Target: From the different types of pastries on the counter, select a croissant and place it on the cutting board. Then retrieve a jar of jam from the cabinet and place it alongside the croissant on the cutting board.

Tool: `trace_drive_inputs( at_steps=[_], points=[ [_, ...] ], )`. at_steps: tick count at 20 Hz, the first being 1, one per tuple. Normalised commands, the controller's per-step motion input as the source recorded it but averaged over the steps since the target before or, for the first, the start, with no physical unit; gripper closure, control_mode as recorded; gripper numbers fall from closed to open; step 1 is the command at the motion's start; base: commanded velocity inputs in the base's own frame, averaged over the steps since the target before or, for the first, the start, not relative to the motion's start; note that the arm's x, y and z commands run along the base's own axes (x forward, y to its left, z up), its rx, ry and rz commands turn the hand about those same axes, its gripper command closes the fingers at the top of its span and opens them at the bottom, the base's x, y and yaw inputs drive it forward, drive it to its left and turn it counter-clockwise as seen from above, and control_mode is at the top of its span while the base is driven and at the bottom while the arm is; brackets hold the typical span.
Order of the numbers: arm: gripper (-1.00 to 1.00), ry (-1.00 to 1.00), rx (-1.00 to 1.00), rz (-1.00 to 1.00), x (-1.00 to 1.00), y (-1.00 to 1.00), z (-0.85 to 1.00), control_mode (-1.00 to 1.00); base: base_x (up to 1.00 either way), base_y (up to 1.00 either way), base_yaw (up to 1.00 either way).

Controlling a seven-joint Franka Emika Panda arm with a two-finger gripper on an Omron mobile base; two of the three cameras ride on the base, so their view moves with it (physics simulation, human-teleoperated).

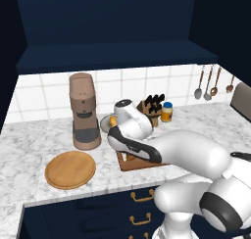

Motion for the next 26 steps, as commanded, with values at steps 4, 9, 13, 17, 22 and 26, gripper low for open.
trace_drive_inputs(
  at_steps=[4,9,13,17,22,26],
  points=[
    [1.00,0.00,0.01,-0.02,0.52,-0.38,0.00,-1.00,0.00,0.00,0.00],
    [1.00,0.02,0.00,0.00,0.92,-0.22,0.00,-1.00,0.00,0.00,0.00],
    [1.00,0.00,0.00,0.00,0.20,-0.23,0.03,-1.00,0.00,0.00,0.00],
    [1.00,0.00,0.00,-0.02,-0.02,-0.15,0.01,-1.00,0.00,0.00,0.00],
    [1.00,0.01,0.01,-0.09,0.00,-0.12,-0.11,-1.00,0.00,0.00,0.00],
    [1.00,0.00,0.00,-0.15,0.00,0.00,-0.28,-1.00,0.00,0.00,0.00]
  ],
)
